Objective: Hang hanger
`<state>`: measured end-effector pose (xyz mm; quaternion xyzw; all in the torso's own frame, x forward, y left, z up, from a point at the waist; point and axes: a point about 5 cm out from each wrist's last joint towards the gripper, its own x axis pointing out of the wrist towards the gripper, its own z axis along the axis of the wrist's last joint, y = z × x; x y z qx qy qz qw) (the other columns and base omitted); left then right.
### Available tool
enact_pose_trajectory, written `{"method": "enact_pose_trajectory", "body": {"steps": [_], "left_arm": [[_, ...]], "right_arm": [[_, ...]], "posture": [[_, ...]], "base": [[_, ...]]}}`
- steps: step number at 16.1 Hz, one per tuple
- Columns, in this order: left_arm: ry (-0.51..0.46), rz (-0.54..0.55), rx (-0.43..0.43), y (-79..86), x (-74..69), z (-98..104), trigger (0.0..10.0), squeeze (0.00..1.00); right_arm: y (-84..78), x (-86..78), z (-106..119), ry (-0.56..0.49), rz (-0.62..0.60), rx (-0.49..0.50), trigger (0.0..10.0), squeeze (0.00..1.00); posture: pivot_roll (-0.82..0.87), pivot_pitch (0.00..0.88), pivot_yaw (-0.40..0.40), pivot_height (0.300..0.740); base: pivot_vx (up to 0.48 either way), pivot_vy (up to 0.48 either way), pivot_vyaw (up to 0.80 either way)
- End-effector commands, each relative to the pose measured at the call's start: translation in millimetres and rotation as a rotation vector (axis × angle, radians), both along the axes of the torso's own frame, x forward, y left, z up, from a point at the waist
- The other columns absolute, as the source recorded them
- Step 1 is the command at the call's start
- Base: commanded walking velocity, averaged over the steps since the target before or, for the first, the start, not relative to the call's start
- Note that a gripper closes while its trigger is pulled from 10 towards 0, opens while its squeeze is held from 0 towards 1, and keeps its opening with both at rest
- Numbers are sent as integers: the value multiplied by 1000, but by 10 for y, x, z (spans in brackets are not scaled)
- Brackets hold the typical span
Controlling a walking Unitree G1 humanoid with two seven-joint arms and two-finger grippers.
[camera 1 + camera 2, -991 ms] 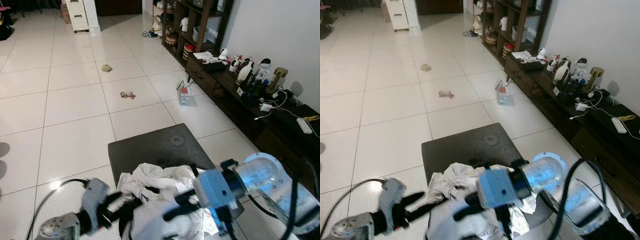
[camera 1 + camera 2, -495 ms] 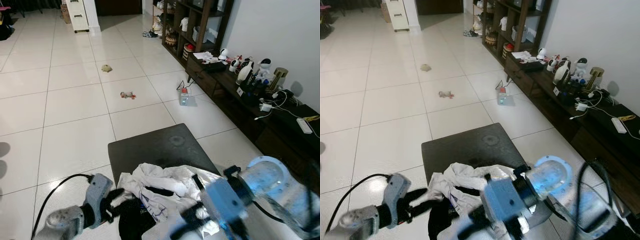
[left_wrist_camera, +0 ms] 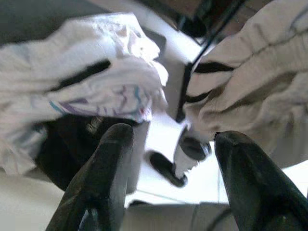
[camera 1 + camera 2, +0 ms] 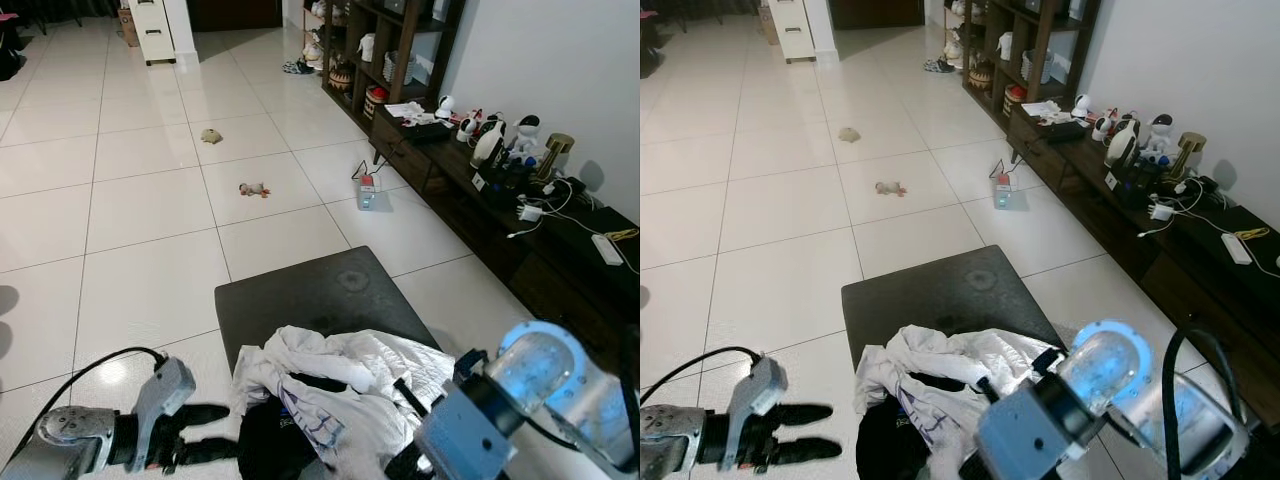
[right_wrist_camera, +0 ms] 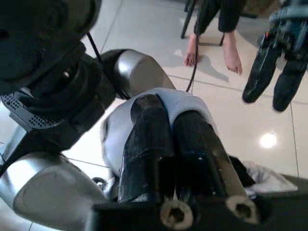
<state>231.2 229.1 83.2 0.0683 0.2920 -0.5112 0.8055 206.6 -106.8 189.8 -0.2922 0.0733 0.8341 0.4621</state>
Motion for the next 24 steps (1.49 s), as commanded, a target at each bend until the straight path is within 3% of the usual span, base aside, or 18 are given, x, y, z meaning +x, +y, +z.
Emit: {"method": "enact_pose_trajectory", "body": {"steps": [1,4,6,12,18,21,24], "left_arm": [[-13,-53,22,-89,23,-35,10000,0],[-101,-96,55,-343,165,-72,10000,0],[-121,-127,90,-414,198,-117,10000,0],[-99,-282,86,-556,104,-136,10000,0],[-159,-279,84,-722,88,-191,10000,0],[-211,-226,52,-806,145,-167,10000,0],[-174,-245,52,-784,102,-163,10000,0]], "right_arm": [[43,-54,48,-4,39,20,0,0],[95,-100,60,-2,81,29,0,0],[122,-112,67,0,90,37,0,0],[293,-93,87,-13,88,93,0,0],[516,11,138,-15,35,170,0,0],[587,-12,130,1,46,186,0,0],[615,-16,109,11,46,186,0,0]], "posture": [[-35,147,-59,740],[-43,152,-62,740],[-45,156,-62,740],[-38,156,-56,740],[-35,146,-57,740],[-29,138,-58,740],[-23,129,-58,740]], "base": [[0,0,0],[0,0,0],[0,0,0],[0,0,0],[0,0,0],[0,0,0],[0,0,0]]}}
